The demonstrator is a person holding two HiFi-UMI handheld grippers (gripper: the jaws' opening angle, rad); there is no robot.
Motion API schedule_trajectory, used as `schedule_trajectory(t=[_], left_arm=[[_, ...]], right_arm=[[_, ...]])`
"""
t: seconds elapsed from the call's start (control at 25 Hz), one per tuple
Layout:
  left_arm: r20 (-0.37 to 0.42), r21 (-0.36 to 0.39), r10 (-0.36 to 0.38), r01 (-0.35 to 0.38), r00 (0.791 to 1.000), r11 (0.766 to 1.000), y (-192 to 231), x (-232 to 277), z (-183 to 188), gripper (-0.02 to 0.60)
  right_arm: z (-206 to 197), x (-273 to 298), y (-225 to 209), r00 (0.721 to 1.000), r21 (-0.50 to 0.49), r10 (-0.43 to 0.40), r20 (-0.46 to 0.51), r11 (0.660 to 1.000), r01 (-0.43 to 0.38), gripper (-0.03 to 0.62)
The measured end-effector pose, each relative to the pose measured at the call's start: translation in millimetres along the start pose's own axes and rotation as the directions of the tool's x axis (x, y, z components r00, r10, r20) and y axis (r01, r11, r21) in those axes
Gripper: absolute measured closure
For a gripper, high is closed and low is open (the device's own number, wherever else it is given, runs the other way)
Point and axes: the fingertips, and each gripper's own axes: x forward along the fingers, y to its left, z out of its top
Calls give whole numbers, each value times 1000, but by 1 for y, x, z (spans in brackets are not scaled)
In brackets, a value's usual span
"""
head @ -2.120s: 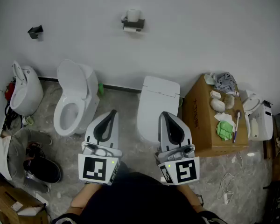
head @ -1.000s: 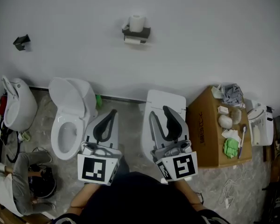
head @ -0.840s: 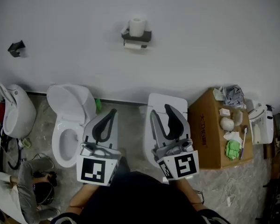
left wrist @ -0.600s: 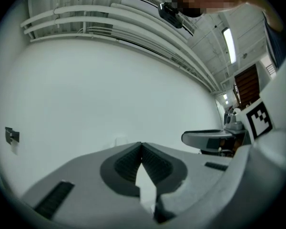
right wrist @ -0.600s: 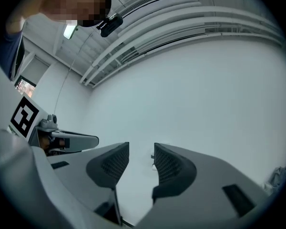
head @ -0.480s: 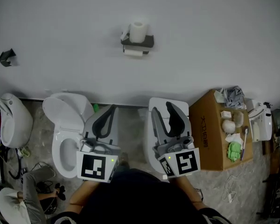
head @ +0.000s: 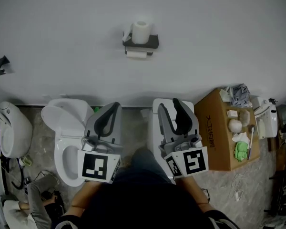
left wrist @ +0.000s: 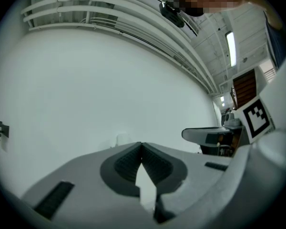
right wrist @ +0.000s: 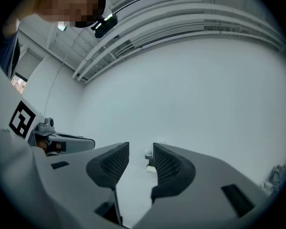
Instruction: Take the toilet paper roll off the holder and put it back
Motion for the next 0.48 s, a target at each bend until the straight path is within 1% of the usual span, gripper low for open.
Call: schedule_trajectory(t=[0.28,0.48], left_arm=[[-10,-19,-11,11,1000,1000,6,12,-7,580],[3,-20,-16,16,1000,1000,13,29,-7,581]], right_arm=[[1,13,-4,1000,-11,-2,6,1000,2,436],[0,31,-11,1000,-24,-4,4,1000,4,436]])
